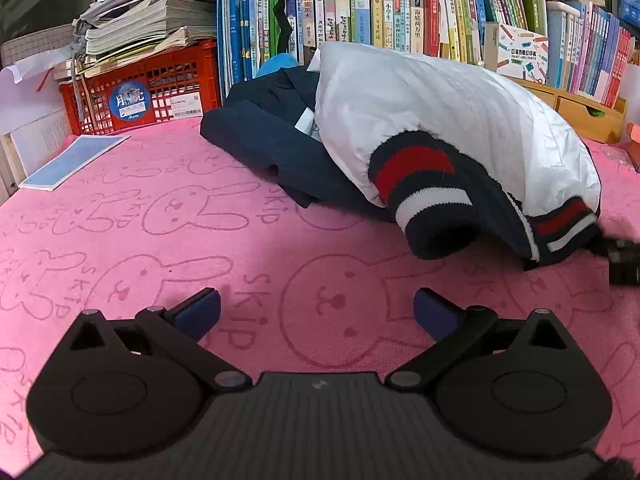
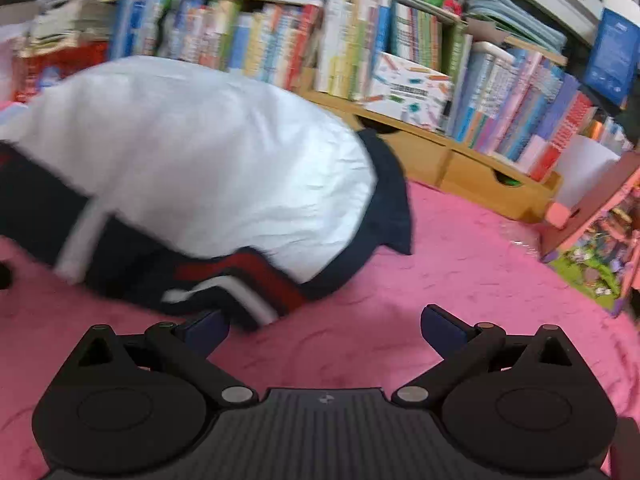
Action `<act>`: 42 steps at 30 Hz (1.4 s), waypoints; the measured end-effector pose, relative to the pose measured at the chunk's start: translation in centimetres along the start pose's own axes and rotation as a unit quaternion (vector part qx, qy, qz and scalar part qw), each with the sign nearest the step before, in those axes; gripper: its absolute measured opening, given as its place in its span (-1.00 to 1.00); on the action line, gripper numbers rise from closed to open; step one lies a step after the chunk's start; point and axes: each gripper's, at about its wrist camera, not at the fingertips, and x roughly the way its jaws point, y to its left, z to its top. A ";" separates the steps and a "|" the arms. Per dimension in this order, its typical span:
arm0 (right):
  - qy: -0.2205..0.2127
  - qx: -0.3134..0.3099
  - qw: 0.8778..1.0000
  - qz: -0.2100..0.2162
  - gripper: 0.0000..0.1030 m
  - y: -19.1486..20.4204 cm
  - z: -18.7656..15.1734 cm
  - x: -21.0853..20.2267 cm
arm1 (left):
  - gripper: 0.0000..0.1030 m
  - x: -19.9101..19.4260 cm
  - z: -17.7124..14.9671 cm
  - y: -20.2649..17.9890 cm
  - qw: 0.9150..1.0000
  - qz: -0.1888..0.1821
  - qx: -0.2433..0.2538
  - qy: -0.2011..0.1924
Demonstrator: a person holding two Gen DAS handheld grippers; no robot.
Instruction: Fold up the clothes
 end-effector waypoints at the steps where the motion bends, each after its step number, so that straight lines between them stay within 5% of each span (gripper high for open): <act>1: 0.001 0.017 1.000 0.004 1.00 -0.7 0.3 0.4 | 1.00 0.0 0.0 0.0 1.000 0.000 0.000 0.000; 4: 0.003 0.076 0.997 0.021 1.00 -2.7 0.8 1.1 | 1.00 -0.2 -0.1 0.0 1.000 0.002 0.000 -0.007; 10: 0.009 0.124 0.991 0.043 1.00 -4.3 1.3 1.8 | 1.00 -3.1 -0.5 -0.8 0.992 -0.036 0.025 -0.115; 14: -0.008 0.115 0.993 0.015 1.00 -4.8 2.6 1.5 | 1.00 -1.6 0.4 -1.8 0.997 -0.012 0.037 -0.072; 23: -0.026 0.116 0.993 0.009 1.00 -9.6 5.9 1.7 | 1.00 -0.9 2.8 -1.4 0.996 -0.022 0.020 -0.079; 30: -0.032 0.121 0.992 0.012 1.00 -11.4 4.4 1.7 | 1.00 1.1 6.1 -1.5 0.992 0.070 0.032 -0.095; 35: -0.002 0.079 0.997 0.022 1.00 -8.8 3.2 3.3 | 1.00 3.3 6.3 -2.2 0.997 0.059 0.028 -0.051; 39: -0.009 -0.038 0.998 -0.041 1.00 -4.8 2.5 3.7 | 1.00 3.2 6.3 -2.9 0.983 0.146 0.082 -0.078; 42: -0.025 -0.018 0.996 -0.078 1.00 -6.9 2.1 3.3 | 1.00 2.4 8.0 -0.2 0.980 0.167 0.074 -0.084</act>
